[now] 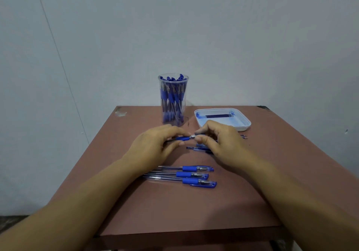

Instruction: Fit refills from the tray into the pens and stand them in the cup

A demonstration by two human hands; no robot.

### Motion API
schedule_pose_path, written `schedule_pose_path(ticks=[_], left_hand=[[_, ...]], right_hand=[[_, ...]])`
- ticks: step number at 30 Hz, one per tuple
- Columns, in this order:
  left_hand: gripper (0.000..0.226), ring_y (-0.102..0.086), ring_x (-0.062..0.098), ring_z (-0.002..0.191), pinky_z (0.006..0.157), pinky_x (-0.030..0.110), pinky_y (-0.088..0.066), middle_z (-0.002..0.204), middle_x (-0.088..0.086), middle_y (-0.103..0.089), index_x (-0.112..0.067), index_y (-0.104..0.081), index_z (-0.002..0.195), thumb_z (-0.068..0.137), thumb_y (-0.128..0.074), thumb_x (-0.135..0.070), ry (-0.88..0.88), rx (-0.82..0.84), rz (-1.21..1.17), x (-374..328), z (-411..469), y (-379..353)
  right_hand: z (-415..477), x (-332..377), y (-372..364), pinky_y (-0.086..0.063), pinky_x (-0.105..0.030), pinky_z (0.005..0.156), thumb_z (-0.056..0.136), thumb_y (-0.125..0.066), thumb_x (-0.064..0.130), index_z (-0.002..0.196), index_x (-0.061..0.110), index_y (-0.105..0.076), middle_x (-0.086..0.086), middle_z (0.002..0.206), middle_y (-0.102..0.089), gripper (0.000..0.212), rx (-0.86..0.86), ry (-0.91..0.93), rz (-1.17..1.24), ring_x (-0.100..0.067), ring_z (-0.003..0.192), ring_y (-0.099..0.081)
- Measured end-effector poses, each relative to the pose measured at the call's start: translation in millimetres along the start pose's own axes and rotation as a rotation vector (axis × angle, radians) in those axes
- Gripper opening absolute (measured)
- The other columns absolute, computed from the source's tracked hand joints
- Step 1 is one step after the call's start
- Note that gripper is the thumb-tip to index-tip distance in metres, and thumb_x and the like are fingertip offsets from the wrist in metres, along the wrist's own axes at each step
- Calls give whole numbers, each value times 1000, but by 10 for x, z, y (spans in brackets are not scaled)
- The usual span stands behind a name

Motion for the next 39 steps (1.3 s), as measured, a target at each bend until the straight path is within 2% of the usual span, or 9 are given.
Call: schedule_pose_path(ticks=[4,9,13,16,19,24,28,34,39], left_hand=[[33,-63,4,97,78,36,-55,111,-18,-67,-40,-59,121,92,-46,-50,5,-1,19,-33,21,-5],[29,-63,1,95,79,31,-54,113,-20,-68,-41,-61,122,95,-52,-39,46,38,-24,-33,15,-17],[30,-55,-11,75,67,11,-39,91,-27,-65,-39,-64,122,97,-57,-25,73,88,-111,-46,9,-34],[32,-58,-8,84,73,14,-45,91,-32,-65,-45,-63,122,99,-53,-24,106,136,-168,-26,-5,-48],[33,-57,-11,80,71,10,-40,80,-44,-58,-43,-63,123,99,-53,-23,138,116,-157,75,-40,8],[28,-52,-8,63,62,17,-38,75,-32,-60,-41,-67,119,94,-63,-29,125,-14,-102,134,-45,127],[22,-52,-13,65,62,10,-35,69,-40,-56,-36,-71,111,90,-69,-30,86,-28,-49,82,-40,118],[18,-64,7,74,68,31,-54,83,-17,-72,-39,-73,104,87,-72,-33,85,-35,-73,123,-60,152],[16,-66,9,75,70,36,-55,87,-17,-73,-38,-73,103,87,-72,-33,77,-17,-85,123,-54,129]], right_hand=[[6,18,33,-44,-9,66,90,-68,20,86,34,-65,13,80,-70,15,-20,16,8,6,77,-64],[-2,37,52,-43,-9,67,90,-68,18,84,38,-64,21,82,-68,21,-8,39,2,5,78,-64],[-3,43,63,-48,-17,68,90,-67,21,83,40,-64,20,85,-69,21,-2,74,-37,-1,80,-65],[1,39,139,-51,-24,71,90,-68,19,80,47,-61,21,88,-68,30,-22,112,-99,-5,81,-64],[16,-31,336,-51,-26,75,88,-70,11,80,46,-58,29,89,-66,38,-79,115,-111,-5,84,-64],[-19,-102,172,-45,-15,68,86,-72,30,79,40,-62,22,82,-66,16,76,2,-152,-1,79,-62],[-50,-3,-48,-44,-13,67,84,-73,38,88,30,-68,14,81,-64,10,234,7,-272,2,81,-56],[-68,-21,-85,-45,-18,74,81,-74,41,86,33,-70,17,86,-62,11,265,27,-309,2,88,-53],[-15,3,-20,-40,-14,58,86,-68,42,87,33,-68,15,73,-61,9,53,12,-47,-2,62,-48]])
Point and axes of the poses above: each hand's wrist, its own z-axis towards the middle knuckle, its own y-axis out of the back of the hand, x = y × z, the point moved 7 cm from there along z, towards the middle knuckle
